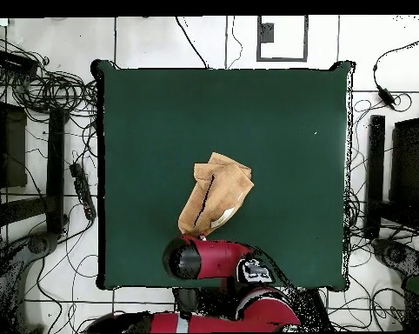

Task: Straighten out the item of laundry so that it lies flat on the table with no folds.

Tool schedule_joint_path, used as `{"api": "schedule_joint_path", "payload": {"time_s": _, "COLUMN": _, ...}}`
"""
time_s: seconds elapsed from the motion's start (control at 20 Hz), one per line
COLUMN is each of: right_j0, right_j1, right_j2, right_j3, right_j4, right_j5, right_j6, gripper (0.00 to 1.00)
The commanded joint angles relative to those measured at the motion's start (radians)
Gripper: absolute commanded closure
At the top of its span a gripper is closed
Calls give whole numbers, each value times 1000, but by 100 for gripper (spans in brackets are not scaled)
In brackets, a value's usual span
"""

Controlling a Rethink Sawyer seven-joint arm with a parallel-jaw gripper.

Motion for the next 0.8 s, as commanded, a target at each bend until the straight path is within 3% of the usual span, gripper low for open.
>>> {"api": "schedule_joint_path", "payload": {"time_s": 0.05, "right_j0": -38, "right_j1": -31, "right_j2": 26, "right_j3": 51, "right_j4": -51, "right_j5": -43, "right_j6": 139, "gripper": 0}}
{"api": "schedule_joint_path", "payload": {"time_s": 0.25, "right_j0": -56, "right_j1": -67, "right_j2": 31, "right_j3": 77, "right_j4": -65, "right_j5": -29, "right_j6": 143, "gripper": 0}}
{"api": "schedule_joint_path", "payload": {"time_s": 0.5, "right_j0": -68, "right_j1": -210, "right_j2": 44, "right_j3": 122, "right_j4": -51, "right_j5": 94, "right_j6": 127, "gripper": 0}}
{"api": "schedule_joint_path", "payload": {"time_s": 0.8, "right_j0": -92, "right_j1": -304, "right_j2": 46, "right_j3": 142, "right_j4": -41, "right_j5": 199, "right_j6": 98, "gripper": 0}}
